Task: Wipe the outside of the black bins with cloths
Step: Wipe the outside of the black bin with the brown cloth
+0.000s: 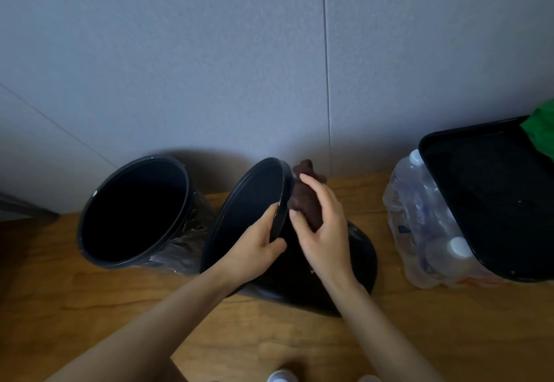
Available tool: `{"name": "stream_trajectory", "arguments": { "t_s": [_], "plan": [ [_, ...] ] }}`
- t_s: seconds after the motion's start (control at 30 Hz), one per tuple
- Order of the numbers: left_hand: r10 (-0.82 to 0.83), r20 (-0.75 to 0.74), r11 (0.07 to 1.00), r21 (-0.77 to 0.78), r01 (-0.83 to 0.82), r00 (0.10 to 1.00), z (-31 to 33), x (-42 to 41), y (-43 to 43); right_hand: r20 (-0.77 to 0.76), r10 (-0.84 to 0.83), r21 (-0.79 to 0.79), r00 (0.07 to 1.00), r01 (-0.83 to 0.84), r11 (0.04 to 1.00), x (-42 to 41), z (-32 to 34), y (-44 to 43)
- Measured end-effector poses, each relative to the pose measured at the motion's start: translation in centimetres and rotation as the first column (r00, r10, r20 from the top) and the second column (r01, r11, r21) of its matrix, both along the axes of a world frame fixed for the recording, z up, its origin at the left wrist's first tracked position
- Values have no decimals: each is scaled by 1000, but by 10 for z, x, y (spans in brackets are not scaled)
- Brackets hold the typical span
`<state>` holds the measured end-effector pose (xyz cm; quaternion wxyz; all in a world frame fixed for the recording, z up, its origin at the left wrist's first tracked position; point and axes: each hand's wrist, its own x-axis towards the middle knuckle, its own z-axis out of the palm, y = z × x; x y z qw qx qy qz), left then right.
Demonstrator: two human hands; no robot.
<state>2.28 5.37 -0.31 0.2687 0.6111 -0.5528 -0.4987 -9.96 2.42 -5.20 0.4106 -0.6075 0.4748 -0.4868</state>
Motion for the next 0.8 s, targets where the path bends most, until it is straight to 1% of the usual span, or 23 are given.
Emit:
{"name": "stream_trajectory", "arguments": {
  "t_s": [0.03, 0.1, 0.17, 0.27, 0.33, 0.37, 0.43, 0.5, 0.53, 0.6, 0.67, 0.73, 0.8],
  "plan": [
    [-5, 18, 1000, -20, 5, 1000, 0, -3, -1, -16, 11, -30, 1000, -11, 999, 3, 6, 7],
    [-19, 47, 999, -45, 21, 999, 1, -6, -1, -69, 29, -41, 997, -31, 999, 9, 14, 14],
    [-37, 75, 998, -56, 41, 997, 3, -9, 0, -136, 10, -58, 991, -18, 998, 9, 18, 14],
    [-47, 99, 994, -89, 56, 994, 1, -16, 1, -313, -25, -137, 949, -19, 990, 8, 23, 7],
    [-48, 112, 995, -82, 58, 992, -1, -19, 0, -388, -33, -145, 921, -25, 989, 9, 26, -3],
    [-43, 116, 996, -68, 52, 992, -2, -19, 0, -385, -20, -119, 922, -29, 992, 10, 27, -10],
    [-30, 119, 999, -31, 34, 992, -3, -18, -1, -333, 12, -39, 943, -27, 999, 11, 28, -26],
    [-42, 119, 999, -1, 43, 992, -2, -16, -2, -289, 38, 37, 956, -28, 999, 10, 30, -40],
    [-53, 111, 999, 10, 52, 992, -2, -15, -2, -270, 53, 49, 961, -41, 998, 9, 31, -43],
    [-63, 97, 998, 21, 62, 993, -3, -13, -2, -220, 80, 32, 972, -74, 997, 4, 31, -38],
    [-57, 118, 998, -9, 59, 991, -3, -14, -3, -189, 88, -3, 978, -90, 996, -1, 30, -19],
    [-31, 118, 998, -54, 38, 993, -2, -12, -4, -195, 97, -40, 976, -106, 994, 0, 26, 3],
    [-13, 94, 998, -63, 19, 995, 3, -11, -6, -212, 87, -65, 973, -103, 993, 3, 21, 16]
  ]
}}
